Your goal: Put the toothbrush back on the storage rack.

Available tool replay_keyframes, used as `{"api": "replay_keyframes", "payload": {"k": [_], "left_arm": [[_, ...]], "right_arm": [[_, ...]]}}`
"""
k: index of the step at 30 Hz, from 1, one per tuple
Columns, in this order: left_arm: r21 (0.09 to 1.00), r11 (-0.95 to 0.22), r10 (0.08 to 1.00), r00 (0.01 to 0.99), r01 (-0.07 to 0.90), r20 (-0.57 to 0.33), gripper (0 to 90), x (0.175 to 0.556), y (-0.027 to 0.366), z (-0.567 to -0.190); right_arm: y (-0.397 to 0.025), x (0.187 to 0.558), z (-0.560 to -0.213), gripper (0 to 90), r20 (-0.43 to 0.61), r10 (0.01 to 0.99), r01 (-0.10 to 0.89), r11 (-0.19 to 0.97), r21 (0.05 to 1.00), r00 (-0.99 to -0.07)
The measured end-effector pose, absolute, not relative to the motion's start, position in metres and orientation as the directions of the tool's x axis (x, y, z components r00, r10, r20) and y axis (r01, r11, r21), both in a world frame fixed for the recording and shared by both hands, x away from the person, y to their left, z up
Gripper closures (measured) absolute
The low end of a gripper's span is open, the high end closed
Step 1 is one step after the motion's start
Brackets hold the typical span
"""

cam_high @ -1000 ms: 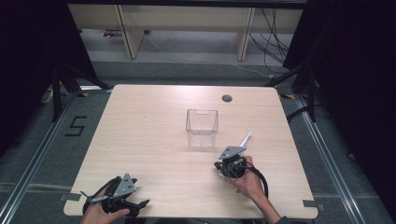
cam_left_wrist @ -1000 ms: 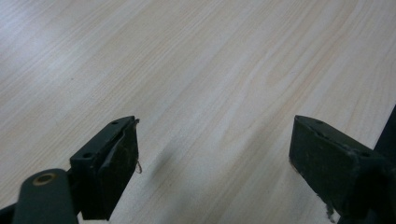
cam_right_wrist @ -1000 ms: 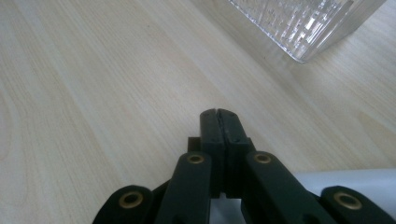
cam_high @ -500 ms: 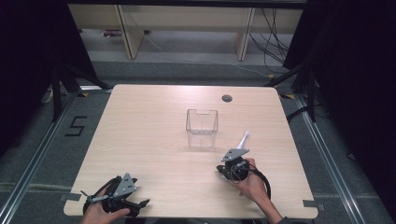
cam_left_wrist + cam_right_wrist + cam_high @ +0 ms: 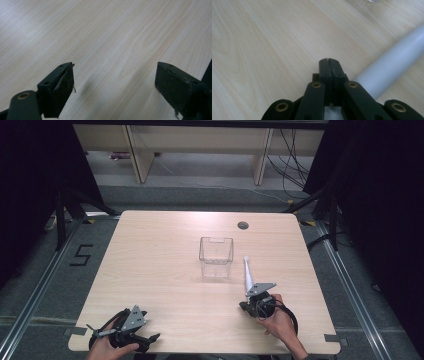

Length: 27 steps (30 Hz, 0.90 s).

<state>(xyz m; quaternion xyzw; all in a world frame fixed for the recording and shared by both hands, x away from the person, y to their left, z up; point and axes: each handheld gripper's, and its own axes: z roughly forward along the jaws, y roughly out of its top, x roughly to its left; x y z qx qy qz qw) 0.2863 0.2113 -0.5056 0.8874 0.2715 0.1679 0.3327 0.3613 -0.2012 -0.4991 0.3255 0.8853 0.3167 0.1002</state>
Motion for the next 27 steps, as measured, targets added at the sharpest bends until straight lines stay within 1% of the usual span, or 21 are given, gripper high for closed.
{"api": "replay_keyframes", "payload": {"k": [2,3,9,11,13,14,17,20,21,24,26,27], "left_arm": [[0.681,-0.635,0.59,0.798,0.365,0.123,15.3,0.287,0.212,-0.506],[0.684,-0.63,0.591,0.798,0.367,0.116,15.3,0.287,0.211,-0.506],[0.681,-0.632,0.592,0.798,0.371,0.114,15.3,0.287,0.211,-0.507],[0.676,-0.637,0.593,0.796,0.371,0.123,15.3,0.287,0.211,-0.506],[0.676,-0.639,0.589,0.799,0.367,0.122,15.3,0.287,0.211,-0.506],[0.675,-0.64,0.588,0.799,0.367,0.122,15.3,0.287,0.211,-0.506],[0.675,-0.638,0.593,0.796,0.372,0.121,15.3,0.287,0.211,-0.506],[0.676,-0.634,0.595,0.796,0.375,0.117,15.3,0.287,0.211,-0.506],[0.675,-0.637,0.593,0.796,0.372,0.121,15.3,0.287,0.211,-0.506],[0.678,-0.637,0.589,0.799,0.366,0.122,15.3,0.287,0.211,-0.506],[0.68,-0.632,0.591,0.798,0.371,0.114,15.3,0.287,0.211,-0.506],[0.68,-0.635,0.59,0.799,0.368,0.119,15.3,0.287,0.211,-0.506]], "right_arm": [[-0.204,0.362,-0.499,90.0,0.016,0.633,0.505,0.601,0.619,-0.774],[-0.206,0.361,-0.499,90.0,0.023,0.645,0.511,0.584,0.631,-0.764],[-0.216,0.36,-0.499,90.0,0.03,0.662,0.528,0.568,0.631,-0.749],[-0.22,0.359,-0.497,90.0,0.032,0.664,0.539,0.576,0.615,-0.747],[-0.221,0.359,-0.499,90.0,0.034,0.666,0.533,0.565,0.629,-0.745],[-0.223,0.358,-0.497,90.0,0.049,0.669,0.55,0.565,0.615,-0.742],[-0.226,0.359,-0.498,90.0,0.04,0.662,0.538,0.57,0.621,-0.749],[-0.23,0.357,-0.496,90.0,0.053,0.675,0.558,0.56,0.612,-0.736],[-0.232,0.358,-0.497,90.0,0.041,0.67,0.545,0.564,0.62,-0.741],[-0.238,0.355,-0.495,90.0,0.053,0.699,0.57,0.535,0.624,-0.713],[-0.242,0.356,-0.496,90.0,0.056,0.697,0.568,0.532,0.628,-0.715],[-0.244,0.356,-0.496,90.0,0.028,0.701,0.555,0.54,0.633,-0.713]]}}
